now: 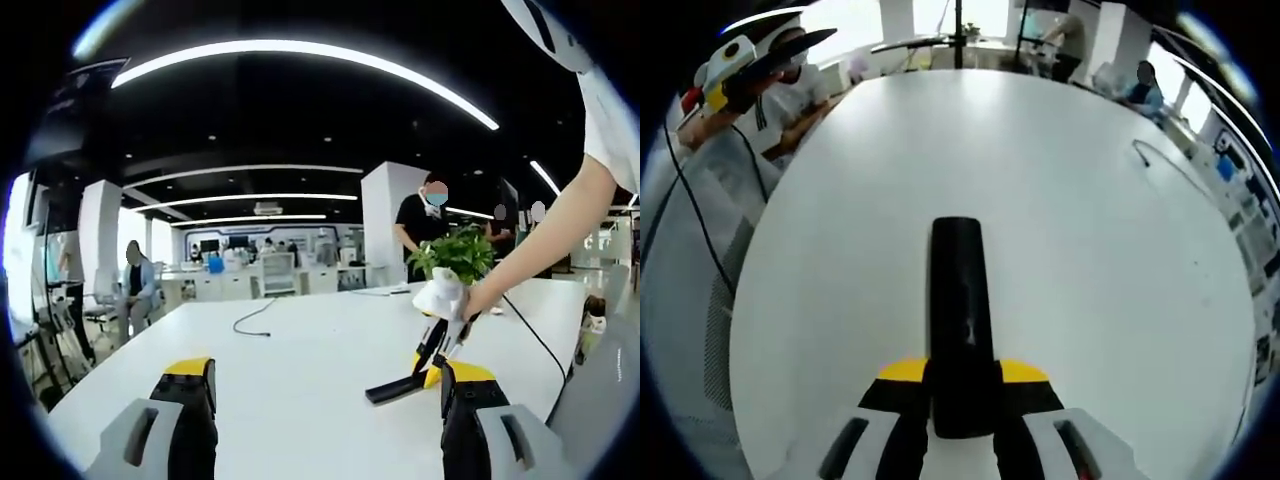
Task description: Press the specified remote control buttons in sequence, fully releasing each button before pressing the next.
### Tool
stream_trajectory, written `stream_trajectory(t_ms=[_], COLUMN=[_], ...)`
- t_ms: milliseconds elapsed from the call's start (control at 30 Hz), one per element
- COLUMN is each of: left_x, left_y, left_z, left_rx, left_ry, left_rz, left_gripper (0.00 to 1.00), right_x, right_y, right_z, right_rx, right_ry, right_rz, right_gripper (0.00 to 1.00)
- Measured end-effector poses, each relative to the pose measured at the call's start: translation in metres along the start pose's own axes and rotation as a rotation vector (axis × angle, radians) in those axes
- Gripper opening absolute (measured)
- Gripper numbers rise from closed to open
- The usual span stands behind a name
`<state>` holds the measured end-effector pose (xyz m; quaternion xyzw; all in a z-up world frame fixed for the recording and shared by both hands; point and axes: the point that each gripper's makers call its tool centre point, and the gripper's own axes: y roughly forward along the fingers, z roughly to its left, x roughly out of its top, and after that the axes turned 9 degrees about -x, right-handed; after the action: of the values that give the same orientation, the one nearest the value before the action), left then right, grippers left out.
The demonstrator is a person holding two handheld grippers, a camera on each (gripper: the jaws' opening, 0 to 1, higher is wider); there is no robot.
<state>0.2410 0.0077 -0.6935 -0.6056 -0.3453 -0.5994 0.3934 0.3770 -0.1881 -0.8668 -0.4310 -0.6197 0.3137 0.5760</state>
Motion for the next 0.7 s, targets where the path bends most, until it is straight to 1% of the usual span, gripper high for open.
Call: stream_trajectory(t_ms=[200,500,600,700], left_x=[-0.002,-0.008,-0.003,-0.007], left_y=[0.001,0.001,0.002,0.003], left_z=[-0.001,0.001,-0.003,-0.005], left_rx=[-0.005,-0.007,-0.024,-0.030], left_ry=[-0.001,-0.008,-0.022,-0.001], left_rz=[0.005,0.011,-0.014,0.009], left_gripper=[0.96,0.96,0.97,0.97], right_x=[0.000,-0.001,0.000,0.000], right_y=[0.001,0.003,0.003,0.004], right_z=[-0.008,-0.018,-0.022,-0.028], right_rx=[-0.008,0.004,0.013,0.016], right_ry=[0.020,-0.008,-0.018,-0.018], right_rz=[-0.009,0.005,0.003,-0.002], right_gripper=[0.21,0.21,0.21,0.21])
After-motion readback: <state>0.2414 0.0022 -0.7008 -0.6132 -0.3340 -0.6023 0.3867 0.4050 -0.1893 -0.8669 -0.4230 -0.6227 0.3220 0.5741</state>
